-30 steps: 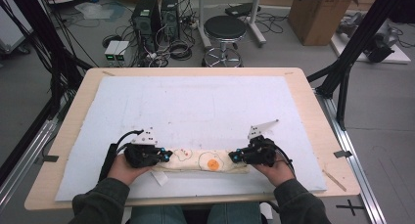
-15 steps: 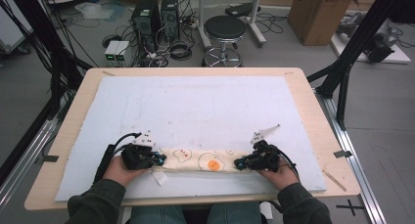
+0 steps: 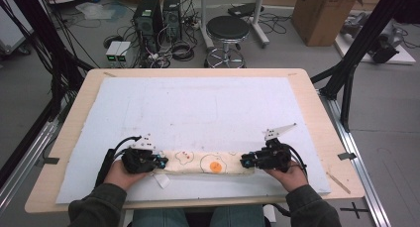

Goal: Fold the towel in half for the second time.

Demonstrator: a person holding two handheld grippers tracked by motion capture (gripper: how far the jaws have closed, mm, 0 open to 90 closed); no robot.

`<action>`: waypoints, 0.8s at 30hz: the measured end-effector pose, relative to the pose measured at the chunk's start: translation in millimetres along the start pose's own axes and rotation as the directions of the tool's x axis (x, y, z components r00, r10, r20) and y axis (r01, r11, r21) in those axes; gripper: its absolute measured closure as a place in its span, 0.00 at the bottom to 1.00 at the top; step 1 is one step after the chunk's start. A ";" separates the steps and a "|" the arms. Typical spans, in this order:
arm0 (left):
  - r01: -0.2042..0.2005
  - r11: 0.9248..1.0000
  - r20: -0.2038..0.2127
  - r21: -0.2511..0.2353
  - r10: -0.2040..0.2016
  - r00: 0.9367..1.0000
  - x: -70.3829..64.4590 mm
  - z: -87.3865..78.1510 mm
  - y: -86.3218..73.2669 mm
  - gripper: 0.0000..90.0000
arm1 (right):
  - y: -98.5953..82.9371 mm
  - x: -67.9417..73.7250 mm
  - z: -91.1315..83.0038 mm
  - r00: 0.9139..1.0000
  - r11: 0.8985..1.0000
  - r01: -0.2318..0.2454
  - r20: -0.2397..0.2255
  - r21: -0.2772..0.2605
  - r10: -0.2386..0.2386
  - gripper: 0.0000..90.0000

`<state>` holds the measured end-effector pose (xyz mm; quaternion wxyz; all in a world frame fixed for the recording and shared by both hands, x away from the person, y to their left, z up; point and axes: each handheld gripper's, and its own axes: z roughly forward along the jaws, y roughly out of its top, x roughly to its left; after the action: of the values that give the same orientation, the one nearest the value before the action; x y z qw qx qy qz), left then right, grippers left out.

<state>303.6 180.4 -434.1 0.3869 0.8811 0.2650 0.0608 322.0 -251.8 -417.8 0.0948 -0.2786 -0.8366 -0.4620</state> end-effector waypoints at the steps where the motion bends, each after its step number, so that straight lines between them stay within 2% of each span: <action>1: 0.000 1.000 0.000 0.000 0.000 1.000 0.0 0.0 0.0 0.98 | 1.8 -0.3 -0.1 1.000 1.000 0.005 -0.004 -0.014 -0.005 0.79; 4: 0.000 1.000 0.000 -0.002 0.000 1.000 0.1 0.2 -0.1 0.98 | 3.4 -2.0 1.5 1.000 1.000 0.002 0.010 -0.003 -0.002 0.85; 8: 0.001 1.000 -0.004 -0.006 -0.001 1.000 -0.5 0.4 -0.5 0.98 | -2.2 -5.8 9.6 0.999 0.997 -0.008 0.052 0.081 0.004 0.95; 12: 0.003 1.000 -0.004 -0.010 -0.003 1.000 -0.5 0.0 -1.8 0.98 | -12.0 -9.3 12.7 0.997 0.993 -0.017 0.080 0.119 0.008 0.97; 17: -0.002 1.000 -0.009 -0.020 0.001 1.000 -1.4 -0.4 -3.9 0.98 | -22.8 -14.7 3.6 0.997 0.996 -0.046 0.072 0.073 0.041 0.98; 19: 0.001 1.000 -0.011 -0.027 -0.001 1.000 -2.0 -0.2 -4.3 0.98 | -23.8 -15.4 1.9 0.996 0.997 -0.048 0.078 0.068 0.042 0.98; 21: -0.015 1.000 -0.019 -0.023 0.015 1.000 -3.1 -1.0 -3.2 0.98 | -21.7 -14.5 1.7 0.996 0.996 -0.044 0.074 0.073 0.039 0.98; 24: -0.018 0.997 -0.015 -0.080 0.017 1.000 -5.4 -6.8 0.2 0.95 | -13.4 -10.5 -1.6 0.998 0.999 -0.039 0.059 0.025 0.037 0.98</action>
<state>297.0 181.9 -428.7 0.4194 0.8667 0.2576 0.0811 323.1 -262.7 -430.9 0.0825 -0.3068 -0.8395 -0.4409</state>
